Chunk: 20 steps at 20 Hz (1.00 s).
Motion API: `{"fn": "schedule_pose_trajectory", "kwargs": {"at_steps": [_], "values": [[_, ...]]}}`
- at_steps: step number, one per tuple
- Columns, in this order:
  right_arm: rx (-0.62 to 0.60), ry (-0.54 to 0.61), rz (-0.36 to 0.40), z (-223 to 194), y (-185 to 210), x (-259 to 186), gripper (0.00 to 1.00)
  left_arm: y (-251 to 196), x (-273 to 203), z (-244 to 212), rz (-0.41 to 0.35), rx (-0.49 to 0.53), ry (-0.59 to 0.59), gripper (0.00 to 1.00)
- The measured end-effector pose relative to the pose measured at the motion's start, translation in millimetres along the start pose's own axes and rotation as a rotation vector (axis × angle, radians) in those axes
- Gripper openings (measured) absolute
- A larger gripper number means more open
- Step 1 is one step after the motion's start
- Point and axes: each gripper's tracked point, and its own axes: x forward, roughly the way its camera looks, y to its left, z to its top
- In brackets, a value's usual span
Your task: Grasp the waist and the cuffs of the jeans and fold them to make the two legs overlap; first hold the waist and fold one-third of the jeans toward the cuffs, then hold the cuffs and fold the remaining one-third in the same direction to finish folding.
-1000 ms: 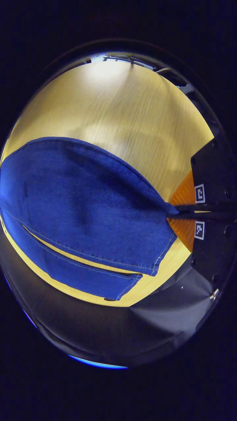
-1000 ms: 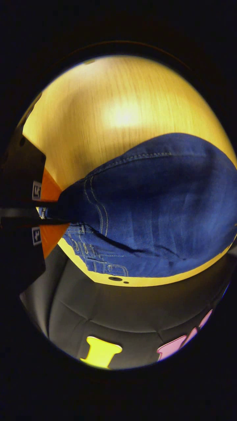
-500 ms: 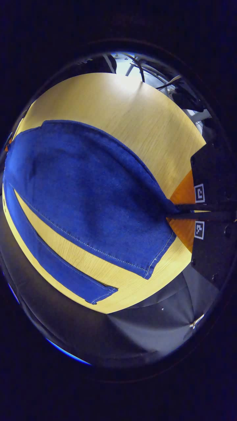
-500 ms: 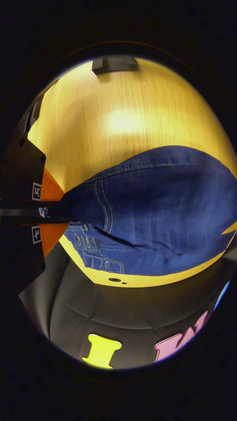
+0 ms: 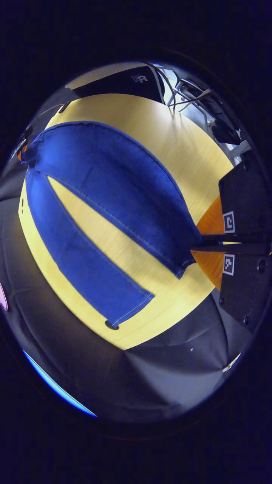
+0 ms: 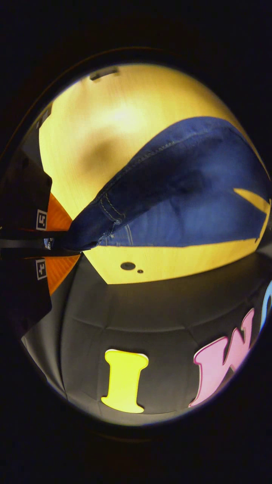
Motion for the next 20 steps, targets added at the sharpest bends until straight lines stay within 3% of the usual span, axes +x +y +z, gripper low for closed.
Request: {"fn": "schedule_pose_trajectory", "kwargs": {"at_steps": [3, 6, 9, 13, 14, 15, 16, 17, 19, 20], "values": [[0.129, -0.014, 0.015, 14.9, -45.6, 34.6, 0.12, 48.7, 12.7, 44.2, 0.029, -0.096, -0.022, 0.06], [0.362, 0.051, 0.011, 6.5, -76.5, 83.9, 0.12, 105.2, 25.6, 70.4, 0.123, -0.294, 0.042, 0.06], [0.595, 0.142, 0.022, -2.4, -83.8, 133.0, 0.13, 140.7, 49.6, 112.6, 0.236, -0.363, 0.039, 0.06], [0.916, 0.224, 0.075, 8.0, -83.7, 138.9, 0.13, 151.3, 71.8, 169.5, 0.303, -0.462, -0.056, 0.08], [0.994, 0.223, 0.071, 12.7, -89.9, 132.3, 0.16, 154.9, 76.9, 176.7, 0.33, -0.48, -0.073, 0.12], [1.078, 0.209, 0.091, 21.6, -92.0, 124.9, 0.28, 150.3, 76.5, 187.1, 0.335, -0.5, -0.094, 0.14], [1.152, 0.198, 0.102, 23.0, -96.6, 120.0, 0.39, 143.9, 79.7, 192.6, 0.323, -0.526, -0.12, 0.22], [1.225, 0.174, 0.098, 24.2, -102.8, 113.7, 0.44, 135.5, 74.2, 197.9, 0.315, -0.563, -0.153, 0.48], [1.387, 0.079, 0.079, 29.3, -111.3, 94.3, 0.81, 135.5, 48.8, 223.8, 0.358, -0.623, -0.283, 1.0], [1.485, 0.012, 0.073, 31.9, -115.4, 85.3, 0.99, 132.7, 34.5, 231.1, 0.378, -0.646, -0.368, 0.99]]}}
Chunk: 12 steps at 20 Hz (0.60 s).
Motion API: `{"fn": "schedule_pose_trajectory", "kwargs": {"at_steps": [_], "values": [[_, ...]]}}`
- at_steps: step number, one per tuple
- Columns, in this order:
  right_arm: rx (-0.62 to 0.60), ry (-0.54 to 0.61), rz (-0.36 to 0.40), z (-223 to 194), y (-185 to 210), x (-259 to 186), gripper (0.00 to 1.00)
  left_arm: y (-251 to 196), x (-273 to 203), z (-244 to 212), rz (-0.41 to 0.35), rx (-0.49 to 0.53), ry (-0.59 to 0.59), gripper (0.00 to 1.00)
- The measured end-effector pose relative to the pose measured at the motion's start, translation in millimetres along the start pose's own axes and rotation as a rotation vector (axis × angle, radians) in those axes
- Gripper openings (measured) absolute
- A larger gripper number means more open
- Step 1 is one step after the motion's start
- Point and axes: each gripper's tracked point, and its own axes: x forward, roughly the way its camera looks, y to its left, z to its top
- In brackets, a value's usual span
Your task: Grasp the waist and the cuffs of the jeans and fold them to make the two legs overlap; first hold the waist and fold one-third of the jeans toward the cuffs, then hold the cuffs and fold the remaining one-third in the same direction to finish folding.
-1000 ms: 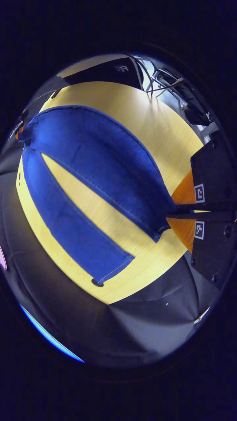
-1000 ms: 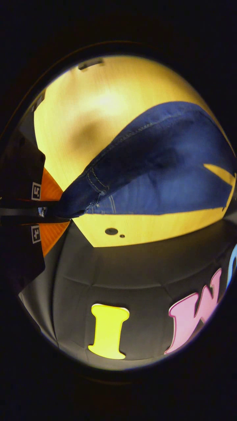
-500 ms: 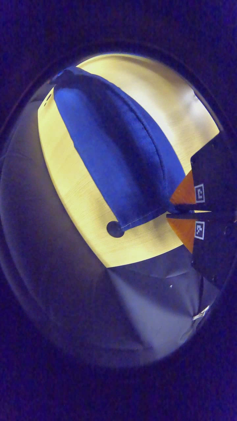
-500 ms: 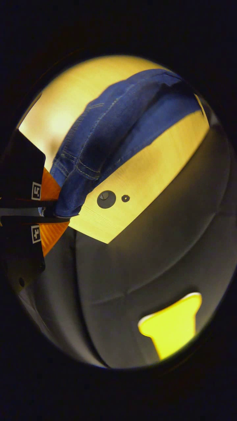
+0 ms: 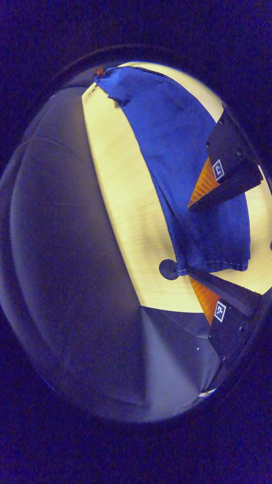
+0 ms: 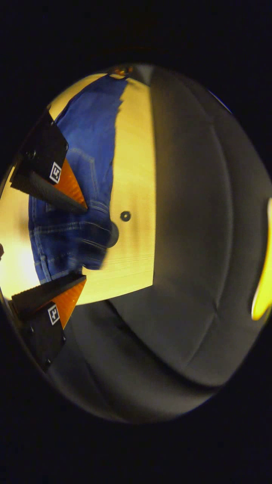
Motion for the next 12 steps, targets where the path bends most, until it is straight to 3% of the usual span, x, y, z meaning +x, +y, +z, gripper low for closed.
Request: {"fn": "schedule_pose_trajectory", "kwargs": {"at_steps": [1, 4, 7, 9, 12], "values": [[0.091, -0.049, 0.011, 0.7, -3.9, -4.9, 0.95, -5.1, -12.5, 13.8, 0.001, -0.033, -0.086, 0.99], [0.304, -0.182, -0.044, -4.5, -22.4, -20.2, 0.98, -35.2, -60.7, 46.2, -0.033, -0.108, -0.291, 0.99], [0.38, -0.271, -0.122, -13.7, -36.7, -37.6, 0.99, -67.5, -100.0, 46.4, -0.042, -0.191, -0.359, 0.98], [0.375, -0.305, -0.206, -25.6, -54.0, -48.2, 0.98, -99.0, -117.7, 36.7, -0.095, -0.262, -0.394, 0.98], [0.44, -0.29, -0.22, -47.0, -52.2, -29.7, 0.98, -154.0, -151.5, 27.5, -0.188, -0.317, -0.401, 0.98]]}}
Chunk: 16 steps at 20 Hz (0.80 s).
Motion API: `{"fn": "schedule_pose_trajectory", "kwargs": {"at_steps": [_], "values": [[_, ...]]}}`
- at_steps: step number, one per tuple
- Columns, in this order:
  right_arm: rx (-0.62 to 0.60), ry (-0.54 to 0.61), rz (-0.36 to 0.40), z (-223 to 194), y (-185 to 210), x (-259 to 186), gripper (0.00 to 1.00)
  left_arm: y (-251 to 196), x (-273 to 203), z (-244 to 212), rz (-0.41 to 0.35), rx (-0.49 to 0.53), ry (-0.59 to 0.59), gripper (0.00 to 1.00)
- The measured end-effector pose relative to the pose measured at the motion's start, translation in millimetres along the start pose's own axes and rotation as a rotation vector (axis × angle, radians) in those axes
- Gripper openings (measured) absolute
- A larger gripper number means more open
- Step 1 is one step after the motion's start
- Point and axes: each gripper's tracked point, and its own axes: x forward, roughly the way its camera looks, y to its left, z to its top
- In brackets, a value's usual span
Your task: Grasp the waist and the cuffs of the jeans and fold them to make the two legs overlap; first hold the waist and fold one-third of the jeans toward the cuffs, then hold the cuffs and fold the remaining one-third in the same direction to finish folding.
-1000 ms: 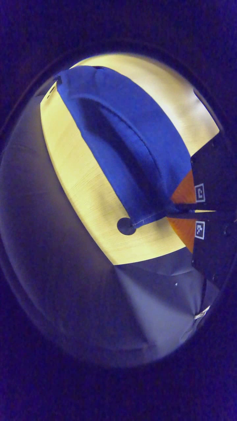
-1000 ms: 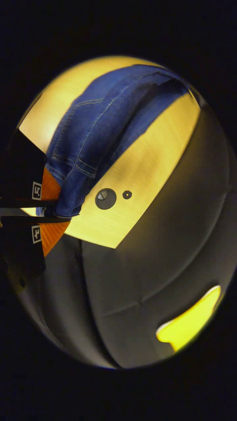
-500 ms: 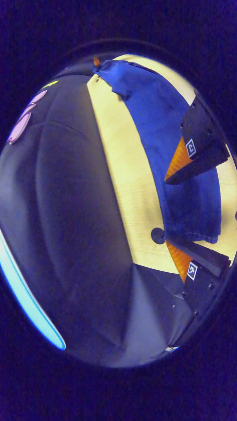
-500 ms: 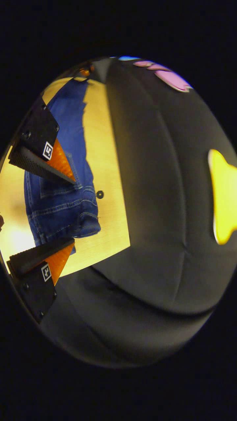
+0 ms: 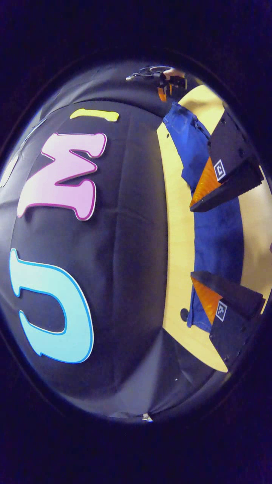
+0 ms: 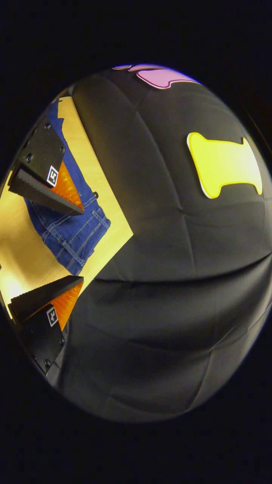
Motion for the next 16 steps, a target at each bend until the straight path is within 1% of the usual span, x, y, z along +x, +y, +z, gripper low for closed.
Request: {"fn": "schedule_pose_trajectory", "kwargs": {"at_steps": [2, 4, 5, 7, 8, 9, 10, 11, 12, 13, 14, 15, 16], "values": [[-0.008, 0.004, -0.041, -11.8, -11.7, 14.0, 0.98, -17.1, -9.9, -8.4, -0.012, -0.03, 0.005, 0.98], [0.03, 0.01, -0.071, -20.3, -16.8, 23.8, 0.98, -25.5, -12.4, -10.3, -0.029, -0.073, 0.0, 0.98], [0.069, 0.006, -0.084, -21.3, -19.4, 27.5, 0.98, -27.9, -12.4, -9.5, -0.037, -0.087, -0.002, 0.98], [0.177, 0.001, -0.119, -22.6, -29.8, 40.6, 0.98, -27.8, -11.4, -12.5, -0.041, -0.079, 0.005, 0.95], [0.232, 0.025, -0.125, -28.3, -33.3, 43.4, 0.98, -28.6, -10.0, -15.3, -0.047, -0.07, 0.017, 0.95], [0.272, 0.053, -0.102, -30.7, -29.8, 45.6, 0.98, -28.7, -8.0, -17.5, -0.05, -0.065, 0.031, 0.95], [0.289, -0.008, -0.093, -18.3, -25.9, 47.3, 0.91, -28.9, -5.1, -22.0, -0.053, -0.063, 0.046, 0.95], [0.282, 0.004, -0.087, -20.2, -28.0, 57.2, 1.0, -29.5, -3.5, -24.8, -0.052, -0.063, 0.057, 0.95], [0.27, 0.005, -0.088, -22.5, -25.8, 59.8, 0.83, -30.9, -2.2, -26.6, -0.055, -0.072, 0.064, 0.95], [0.255, -0.008, -0.106, -21.9, -26.6, 61.5, 0.81, -34.6, -0.9, -27.8, -0.061, -0.086, 0.068, 0.95], [0.241, -0.002, -0.114, -28.6, -24.3, 62.0, 0.71, -37.3, -0.7, -29.8, -0.067, -0.098, 0.071, 0.95], [0.222, -0.011, -0.114, -27.0, -22.9, 62.3, 0.61, -42.0, 1.2, -31.0, -0.077, -0.105, 0.078, 0.97], [0.201, -0.023, -0.097, -27.1, -20.2, 68.0, 0.51, -46.0, 2.7, -33.0, -0.086, -0.106, 0.086, 0.97]]}}
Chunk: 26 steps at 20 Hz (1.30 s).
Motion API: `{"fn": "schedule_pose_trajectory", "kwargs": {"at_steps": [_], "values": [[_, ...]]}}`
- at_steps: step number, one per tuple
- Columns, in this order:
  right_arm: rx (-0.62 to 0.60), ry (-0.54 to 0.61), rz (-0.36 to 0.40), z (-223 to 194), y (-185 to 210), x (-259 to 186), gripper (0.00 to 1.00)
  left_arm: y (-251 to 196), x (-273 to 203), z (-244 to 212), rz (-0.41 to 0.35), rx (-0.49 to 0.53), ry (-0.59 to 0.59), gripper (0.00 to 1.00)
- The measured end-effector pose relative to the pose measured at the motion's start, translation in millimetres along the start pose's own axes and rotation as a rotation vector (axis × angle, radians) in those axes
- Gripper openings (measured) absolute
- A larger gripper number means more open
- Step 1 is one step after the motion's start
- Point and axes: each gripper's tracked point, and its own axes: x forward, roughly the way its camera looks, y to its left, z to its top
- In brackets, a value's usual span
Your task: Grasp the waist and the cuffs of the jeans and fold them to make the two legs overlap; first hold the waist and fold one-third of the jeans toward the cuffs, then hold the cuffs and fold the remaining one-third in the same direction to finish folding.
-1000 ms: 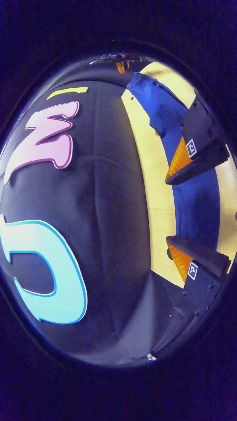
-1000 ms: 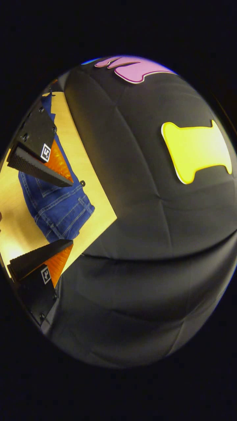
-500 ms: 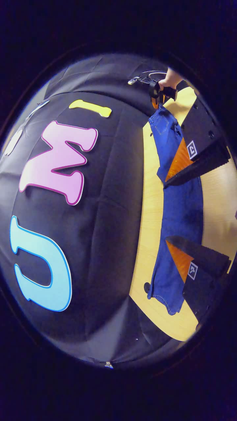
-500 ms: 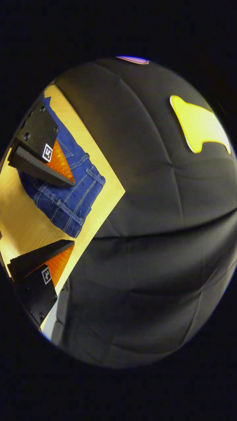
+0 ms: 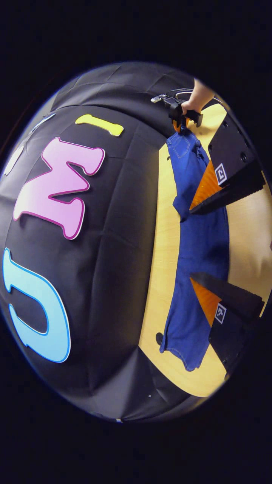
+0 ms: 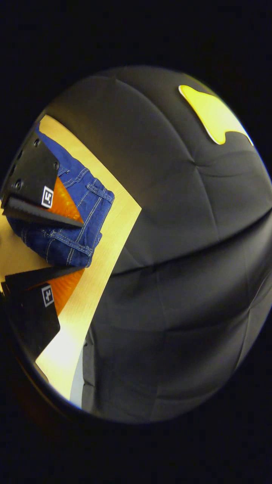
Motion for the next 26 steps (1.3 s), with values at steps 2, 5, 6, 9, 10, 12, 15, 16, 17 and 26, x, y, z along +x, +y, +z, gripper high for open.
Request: {"fn": "schedule_pose_trajectory", "kwargs": {"at_steps": [2, 5, 6, 9, 10, 12, 15, 16, 17, 26], "values": [[0.005, 0.008, 0.02, -0.3, 5.0, -5.2, 0.26, -4.1, 3.2, -0.9, -0.005, 0.013, 0.006, 0.97], [-0.013, -0.009, 0.057, 1.5, 8.0, -1.6, 0.16, -10.9, 5.9, -1.1, -0.02, 0.021, 0.014, 0.97], [-0.022, -0.01, 0.069, 3.5, 8.6, -4.1, 0.07, -13.9, 7.6, -2.9, -0.027, 0.023, 0.02, 0.97], [-0.085, -0.08, 0.122, 26.3, 30.0, -23.4, 0.15, -16.2, 9.5, -4.2, -0.043, 0.023, 0.019, 0.97], [-0.113, -0.121, 0.149, 37.0, 41.8, -33.9, 0.15, -17.2, 9.7, -5.0, -0.045, 0.024, 0.017, 0.97], [-0.152, -0.199, 0.225, 59.1, 74.3, -58.5, 0.15, -20.2, 9.6, -5.7, -0.059, 0.019, 0.017, 0.97], [-0.245, -0.295, 0.312, 70.1, 123.4, -105.8, 0.15, -21.7, 9.4, -4.4, -0.08, -0.024, 0.011, 0.97], [-0.282, -0.32, 0.347, 68.0, 136.8, -132.5, 0.14, -22.4, 7.9, -2.8, -0.085, -0.039, -0.001, 0.97], [-0.312, -0.334, 0.38, 64.9, 147.8, -152.6, 0.14, -22.4, 6.9, 0.3, -0.095, -0.05, -0.014, 0.97], [-0.389, -0.301, 0.744, 70.1, 113.9, -269.3, 0.05, 17.9, -33.6, -19.4, -0.105, -0.134, -0.039, 0.97]]}}
